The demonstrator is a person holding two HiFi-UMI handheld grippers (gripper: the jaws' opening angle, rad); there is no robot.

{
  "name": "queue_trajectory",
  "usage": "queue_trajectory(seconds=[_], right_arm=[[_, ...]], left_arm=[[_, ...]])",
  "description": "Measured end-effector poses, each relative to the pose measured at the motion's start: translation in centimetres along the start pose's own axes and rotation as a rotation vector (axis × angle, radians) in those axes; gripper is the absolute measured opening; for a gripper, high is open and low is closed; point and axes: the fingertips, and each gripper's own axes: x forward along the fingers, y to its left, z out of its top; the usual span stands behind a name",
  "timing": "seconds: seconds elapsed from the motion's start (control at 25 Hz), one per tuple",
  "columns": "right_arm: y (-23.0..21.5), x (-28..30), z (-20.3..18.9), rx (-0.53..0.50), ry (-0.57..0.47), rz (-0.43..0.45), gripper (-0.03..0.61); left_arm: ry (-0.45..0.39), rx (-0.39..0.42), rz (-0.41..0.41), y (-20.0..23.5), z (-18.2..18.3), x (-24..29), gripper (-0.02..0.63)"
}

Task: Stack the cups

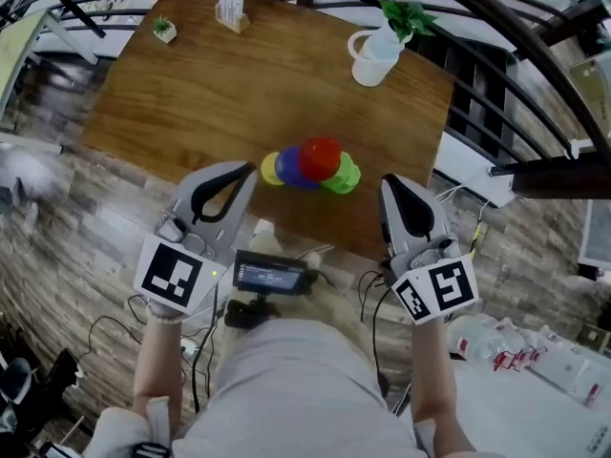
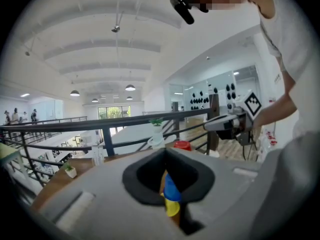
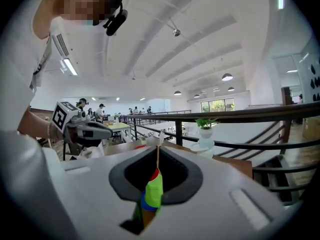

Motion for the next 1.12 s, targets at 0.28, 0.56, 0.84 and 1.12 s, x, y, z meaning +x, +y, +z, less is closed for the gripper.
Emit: queue_trajectory(seconds=[0.28, 0.56, 0.84, 1.12], right_arm=[[1.0, -1.2, -1.1, -0.044, 0.053, -0.013, 0.005], [1.5, -1.9, -2.2, -0.04, 0.085, -0.012, 0.005], [2.0, -1.4, -2.0, -0.067, 0.089, 0.001, 0.003], [1.5, -1.2, -1.8, -0.065, 0.086, -0.011, 0.005]], left_arm=[[0.019, -0.023, 0.009, -0.3, -0.2, -0.7, -0.006], [0.024, -0.015, 0.027, -0.1, -0.9, -1.1, -0.006], [0.037, -0.03, 0.016, -0.5, -0.8, -0.6, -0.006], [0.028, -0.016, 0.016, -0.3, -0.7, 0.0, -0.006]])
